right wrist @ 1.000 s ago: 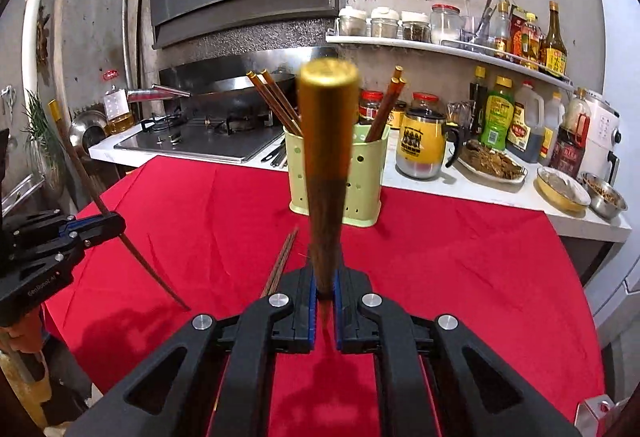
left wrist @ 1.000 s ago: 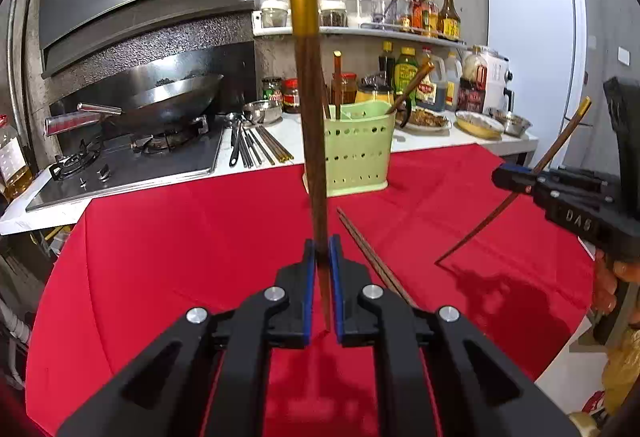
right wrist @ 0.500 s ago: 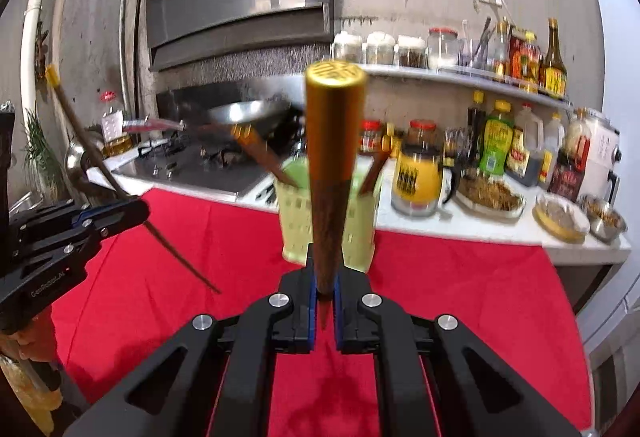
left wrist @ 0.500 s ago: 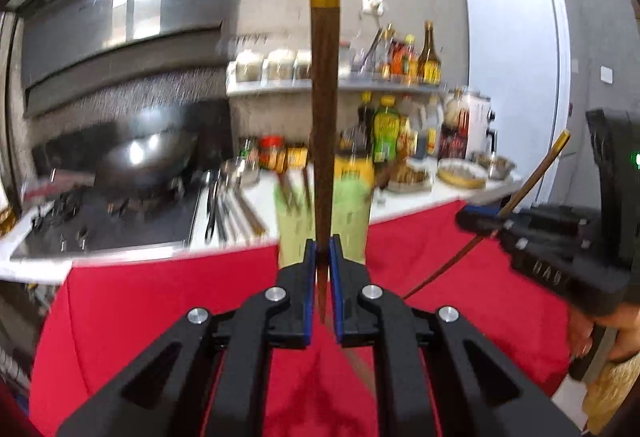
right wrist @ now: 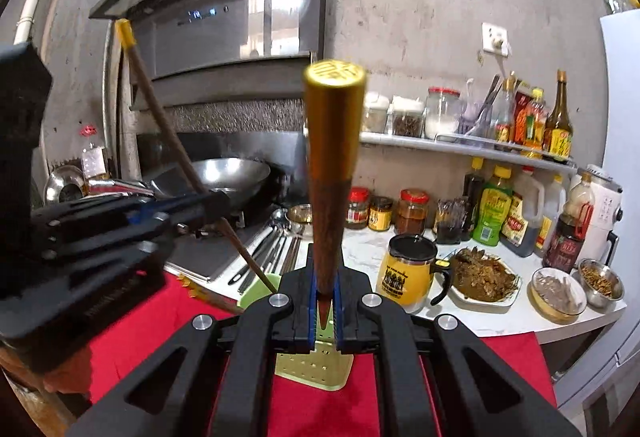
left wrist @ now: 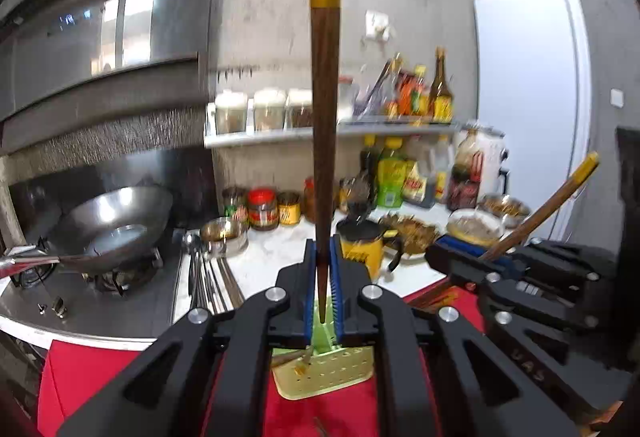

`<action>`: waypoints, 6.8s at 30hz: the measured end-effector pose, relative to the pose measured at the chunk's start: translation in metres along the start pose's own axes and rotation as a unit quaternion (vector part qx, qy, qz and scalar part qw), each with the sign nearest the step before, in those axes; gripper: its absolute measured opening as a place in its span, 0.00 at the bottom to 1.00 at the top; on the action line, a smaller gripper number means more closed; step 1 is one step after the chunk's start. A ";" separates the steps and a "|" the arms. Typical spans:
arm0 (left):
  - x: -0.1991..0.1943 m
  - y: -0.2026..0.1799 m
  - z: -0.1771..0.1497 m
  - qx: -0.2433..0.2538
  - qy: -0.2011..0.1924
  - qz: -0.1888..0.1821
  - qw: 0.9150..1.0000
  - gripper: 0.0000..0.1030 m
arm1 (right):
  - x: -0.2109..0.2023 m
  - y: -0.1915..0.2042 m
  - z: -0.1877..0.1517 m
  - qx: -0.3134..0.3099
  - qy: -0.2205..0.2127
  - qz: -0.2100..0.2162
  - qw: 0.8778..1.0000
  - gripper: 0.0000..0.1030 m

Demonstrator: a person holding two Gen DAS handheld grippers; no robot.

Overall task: Organize utensils
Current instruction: 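Lower both chopsticks into the green holder and open both tools, then move both open tools back over the last chopsticks on the cloth, then close the right tool on one chopstick while the left tool grasps the other, then lift the left tool's chopstick upright above the holder while the right tool lifts its own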

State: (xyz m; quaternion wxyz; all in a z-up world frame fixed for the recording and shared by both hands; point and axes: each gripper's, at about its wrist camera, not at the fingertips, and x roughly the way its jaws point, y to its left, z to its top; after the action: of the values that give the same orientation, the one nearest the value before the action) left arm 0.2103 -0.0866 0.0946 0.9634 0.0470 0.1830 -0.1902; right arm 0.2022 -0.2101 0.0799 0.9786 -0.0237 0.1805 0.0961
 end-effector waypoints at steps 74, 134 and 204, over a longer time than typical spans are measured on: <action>-0.095 0.045 -0.262 -0.093 0.244 0.083 0.962 0.47 | -0.042 0.090 -0.237 0.004 0.226 0.088 0.970 0.12; -0.106 -0.002 -0.255 -0.052 0.255 0.000 0.966 0.24 | -0.108 0.030 -0.276 0.035 0.210 0.033 0.977 0.29; -0.178 0.017 -0.114 -0.021 0.017 0.004 1.000 0.07 | -0.138 0.015 -0.074 0.012 -0.012 0.013 1.000 0.07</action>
State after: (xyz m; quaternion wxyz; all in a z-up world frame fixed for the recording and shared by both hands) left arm 0.0256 0.0092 0.0554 0.9617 0.0306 0.2027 -0.1821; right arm 0.0467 -0.2266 0.0604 0.9795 -0.0084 0.1704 0.1072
